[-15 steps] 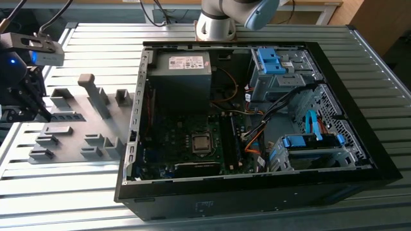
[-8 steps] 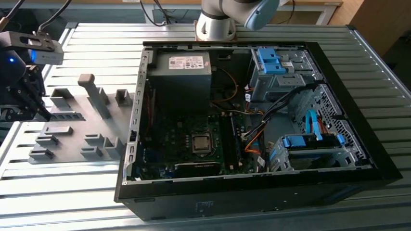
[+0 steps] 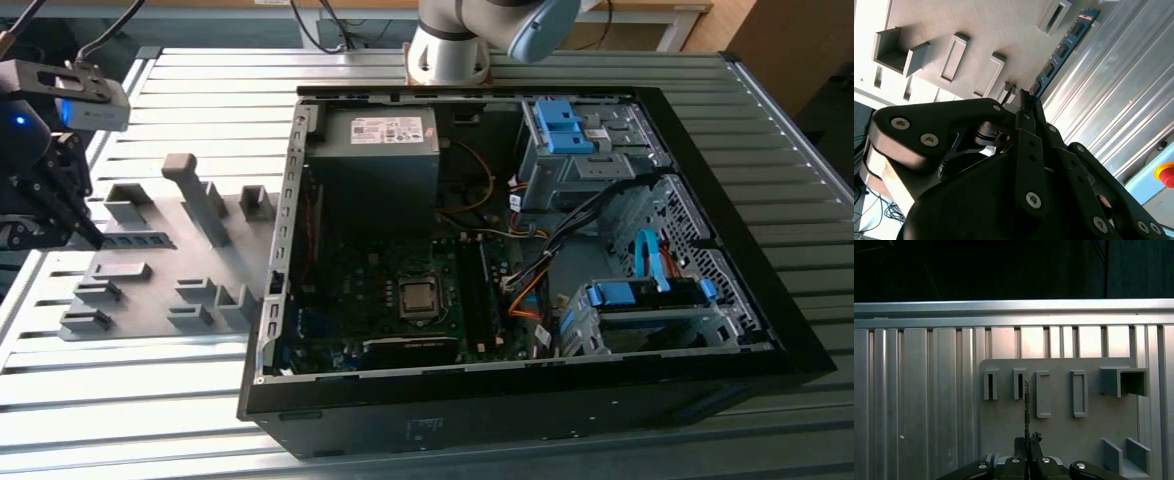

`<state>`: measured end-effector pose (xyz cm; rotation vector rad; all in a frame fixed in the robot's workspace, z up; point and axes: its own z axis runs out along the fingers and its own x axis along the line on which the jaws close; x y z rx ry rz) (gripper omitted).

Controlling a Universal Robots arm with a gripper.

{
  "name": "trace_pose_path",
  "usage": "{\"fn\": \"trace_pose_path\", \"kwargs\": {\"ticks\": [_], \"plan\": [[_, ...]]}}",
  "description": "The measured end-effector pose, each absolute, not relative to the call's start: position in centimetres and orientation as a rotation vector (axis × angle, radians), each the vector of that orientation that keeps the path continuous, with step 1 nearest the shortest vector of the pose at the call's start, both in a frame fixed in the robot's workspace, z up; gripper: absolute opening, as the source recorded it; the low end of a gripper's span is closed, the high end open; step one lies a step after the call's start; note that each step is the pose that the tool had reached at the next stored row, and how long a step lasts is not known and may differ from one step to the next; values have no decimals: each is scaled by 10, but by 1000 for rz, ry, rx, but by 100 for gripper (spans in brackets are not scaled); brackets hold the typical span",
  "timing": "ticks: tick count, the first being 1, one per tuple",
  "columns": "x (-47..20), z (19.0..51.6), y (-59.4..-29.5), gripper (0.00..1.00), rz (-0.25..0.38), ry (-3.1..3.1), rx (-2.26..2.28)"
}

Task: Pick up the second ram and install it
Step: 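Pick up the second ram and move it above second insertion slot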

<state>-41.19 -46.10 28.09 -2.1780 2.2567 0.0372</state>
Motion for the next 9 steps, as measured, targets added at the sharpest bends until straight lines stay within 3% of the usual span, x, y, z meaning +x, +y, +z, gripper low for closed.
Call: {"fn": "trace_pose_path", "kwargs": {"ticks": [9], "plan": [[-412,284,-461,14,37,2257,-2178]]}}
